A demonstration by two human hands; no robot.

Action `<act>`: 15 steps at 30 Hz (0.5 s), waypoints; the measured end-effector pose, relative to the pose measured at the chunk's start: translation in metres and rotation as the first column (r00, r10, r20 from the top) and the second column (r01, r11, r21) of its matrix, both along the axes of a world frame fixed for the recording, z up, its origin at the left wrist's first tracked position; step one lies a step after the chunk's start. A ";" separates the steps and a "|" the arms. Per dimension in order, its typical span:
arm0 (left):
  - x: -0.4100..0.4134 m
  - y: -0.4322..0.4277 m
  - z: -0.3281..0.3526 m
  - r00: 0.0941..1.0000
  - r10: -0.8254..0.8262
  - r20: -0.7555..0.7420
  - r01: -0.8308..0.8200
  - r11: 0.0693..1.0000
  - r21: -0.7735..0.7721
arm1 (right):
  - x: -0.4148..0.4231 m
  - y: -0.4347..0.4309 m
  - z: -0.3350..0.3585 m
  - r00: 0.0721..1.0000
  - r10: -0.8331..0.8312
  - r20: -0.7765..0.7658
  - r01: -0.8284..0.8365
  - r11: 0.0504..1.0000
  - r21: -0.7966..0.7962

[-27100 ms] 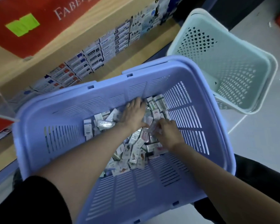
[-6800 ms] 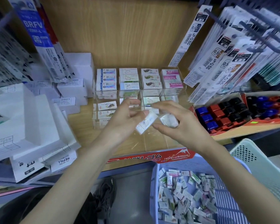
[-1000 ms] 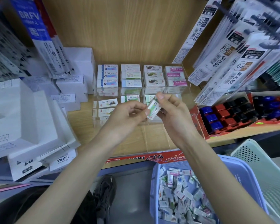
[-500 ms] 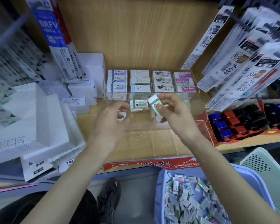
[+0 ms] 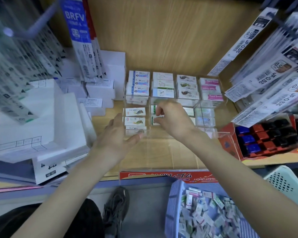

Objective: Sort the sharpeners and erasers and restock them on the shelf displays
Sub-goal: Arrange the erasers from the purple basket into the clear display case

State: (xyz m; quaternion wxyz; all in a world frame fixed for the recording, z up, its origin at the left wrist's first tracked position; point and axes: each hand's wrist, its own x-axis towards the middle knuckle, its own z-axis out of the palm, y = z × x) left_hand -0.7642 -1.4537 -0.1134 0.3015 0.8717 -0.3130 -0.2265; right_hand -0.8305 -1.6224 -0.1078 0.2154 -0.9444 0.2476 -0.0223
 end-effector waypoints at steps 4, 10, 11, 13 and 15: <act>-0.003 -0.003 0.003 1.000 0.024 -0.002 -0.024 1.000 0.005 | 0.003 -0.003 -0.001 0.992 0.073 -0.101 -0.078 0.996 -0.049; -0.006 -0.002 0.007 1.000 0.023 0.008 -0.023 1.000 -0.002 | 0.000 -0.007 0.001 0.945 0.200 -0.261 -0.298 0.856 -0.423; -0.006 -0.003 0.007 1.000 0.026 0.011 -0.026 1.000 -0.002 | -0.001 -0.008 0.003 0.942 0.203 -0.267 -0.311 0.827 -0.468; -0.006 -0.003 0.008 0.999 0.040 0.012 -0.040 0.999 0.006 | -0.002 -0.010 0.007 0.933 0.218 -0.286 -0.338 0.805 -0.489; -0.006 -0.005 0.008 0.998 0.053 0.015 -0.054 0.998 0.019 | -0.004 -0.011 0.009 0.927 0.216 -0.307 -0.350 0.793 -0.498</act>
